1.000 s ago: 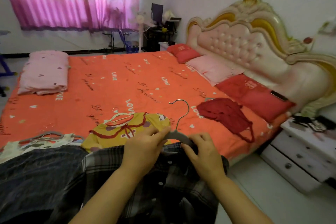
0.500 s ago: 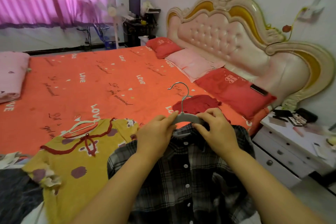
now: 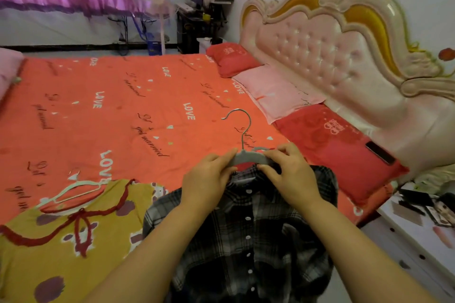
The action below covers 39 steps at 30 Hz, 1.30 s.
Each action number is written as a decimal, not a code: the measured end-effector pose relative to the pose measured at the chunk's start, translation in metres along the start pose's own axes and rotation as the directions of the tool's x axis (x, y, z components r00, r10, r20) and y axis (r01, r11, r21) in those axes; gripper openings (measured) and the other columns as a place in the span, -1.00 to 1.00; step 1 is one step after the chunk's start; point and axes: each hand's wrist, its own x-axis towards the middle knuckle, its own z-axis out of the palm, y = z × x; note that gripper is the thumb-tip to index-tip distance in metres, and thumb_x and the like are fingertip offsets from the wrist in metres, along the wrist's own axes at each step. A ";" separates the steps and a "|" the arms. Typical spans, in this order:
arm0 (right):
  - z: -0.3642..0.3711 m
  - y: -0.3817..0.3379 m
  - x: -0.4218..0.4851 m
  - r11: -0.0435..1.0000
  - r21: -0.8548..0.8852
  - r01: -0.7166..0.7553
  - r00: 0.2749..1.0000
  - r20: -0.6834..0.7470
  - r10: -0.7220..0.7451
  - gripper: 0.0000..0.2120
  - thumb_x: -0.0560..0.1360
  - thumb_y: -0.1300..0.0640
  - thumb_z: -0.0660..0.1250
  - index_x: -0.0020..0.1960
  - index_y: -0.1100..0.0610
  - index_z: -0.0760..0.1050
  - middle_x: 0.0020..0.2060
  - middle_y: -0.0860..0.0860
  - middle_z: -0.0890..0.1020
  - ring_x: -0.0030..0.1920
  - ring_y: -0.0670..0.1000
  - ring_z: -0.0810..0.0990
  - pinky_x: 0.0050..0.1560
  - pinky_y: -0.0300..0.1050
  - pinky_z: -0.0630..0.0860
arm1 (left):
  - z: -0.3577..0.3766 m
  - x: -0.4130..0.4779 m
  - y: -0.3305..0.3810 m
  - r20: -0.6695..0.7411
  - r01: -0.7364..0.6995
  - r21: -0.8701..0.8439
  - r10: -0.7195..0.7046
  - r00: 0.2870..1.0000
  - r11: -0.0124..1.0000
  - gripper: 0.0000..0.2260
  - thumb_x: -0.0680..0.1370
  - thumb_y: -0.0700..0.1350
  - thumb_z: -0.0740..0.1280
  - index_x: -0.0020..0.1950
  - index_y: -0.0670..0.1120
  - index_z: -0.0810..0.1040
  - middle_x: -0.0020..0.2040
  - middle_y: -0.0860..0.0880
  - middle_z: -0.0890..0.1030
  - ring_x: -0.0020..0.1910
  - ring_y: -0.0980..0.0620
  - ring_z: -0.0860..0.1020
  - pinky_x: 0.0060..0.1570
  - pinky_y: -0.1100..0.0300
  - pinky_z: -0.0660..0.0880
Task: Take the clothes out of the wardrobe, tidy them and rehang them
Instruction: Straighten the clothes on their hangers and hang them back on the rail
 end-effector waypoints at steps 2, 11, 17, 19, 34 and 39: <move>0.018 0.007 0.030 1.000 0.022 0.017 1.000 0.021 -0.017 -0.72 0.45 0.07 0.41 0.14 0.11 0.58 -0.07 -0.06 0.36 -0.08 0.10 0.50 -0.09 -0.02 0.46 | 0.003 0.023 -0.013 -0.019 0.026 0.009 -0.026 0.999 1.000 -0.62 0.55 0.01 0.30 0.37 0.14 0.41 0.00 -0.02 0.58 -0.04 -0.08 0.53 -0.28 0.10 0.37; 0.135 0.059 0.188 0.976 0.190 0.104 0.976 0.172 -0.137 -0.71 0.46 0.02 0.39 0.14 0.10 0.57 -0.07 -0.03 0.39 -0.07 0.05 0.47 -0.18 -0.09 0.41 | 0.052 0.147 -0.101 -0.065 0.277 0.118 -0.271 0.960 0.954 -0.63 0.56 -0.02 0.28 0.37 0.11 0.41 0.04 -0.05 0.56 0.01 -0.11 0.51 -0.18 0.05 0.43; 0.249 0.105 0.255 0.964 0.260 0.045 0.923 0.358 -0.139 -0.70 0.51 -0.02 0.34 0.19 0.07 0.53 -0.07 -0.08 0.31 -0.14 -0.06 0.36 -0.10 -0.09 0.44 | 0.119 0.208 -0.181 -0.016 0.438 0.241 -0.448 0.894 0.866 -0.62 0.58 -0.01 0.26 0.40 0.12 0.37 0.04 -0.06 0.56 0.00 -0.11 0.51 -0.20 0.06 0.41; 0.290 0.116 0.263 0.958 0.285 0.028 0.906 0.398 -0.145 -0.72 0.52 -0.01 0.33 0.17 0.09 0.53 -0.07 -0.07 0.32 -0.14 -0.04 0.38 -0.11 -0.09 0.44 | 0.142 0.213 -0.209 -0.011 0.494 0.267 -0.510 0.860 0.827 -0.60 0.58 0.00 0.24 0.43 0.09 0.33 0.06 -0.07 0.55 0.00 -0.12 0.50 -0.19 0.05 0.44; 0.472 0.161 0.210 0.997 0.061 0.050 0.650 0.756 -0.079 -0.47 0.55 -0.07 0.25 0.44 0.08 0.25 0.33 0.05 0.36 0.34 0.09 0.31 0.30 0.00 0.30 | 0.251 0.132 -0.306 0.249 0.612 0.496 -0.776 0.579 0.616 -0.42 0.58 0.05 0.25 0.53 -0.02 0.08 0.52 -0.09 0.12 0.46 -0.10 0.14 0.39 -0.01 0.19; 0.446 0.161 0.159 0.998 0.051 0.043 0.542 0.838 -0.066 -0.52 0.56 -0.08 0.22 0.43 0.06 0.27 0.33 0.02 0.36 0.33 0.06 0.33 0.32 -0.06 0.31 | 0.241 0.098 -0.291 0.266 0.607 0.526 -0.792 0.549 0.597 -0.44 0.59 0.06 0.21 0.52 -0.02 0.09 0.48 -0.04 0.20 0.42 -0.07 0.22 0.34 0.04 0.28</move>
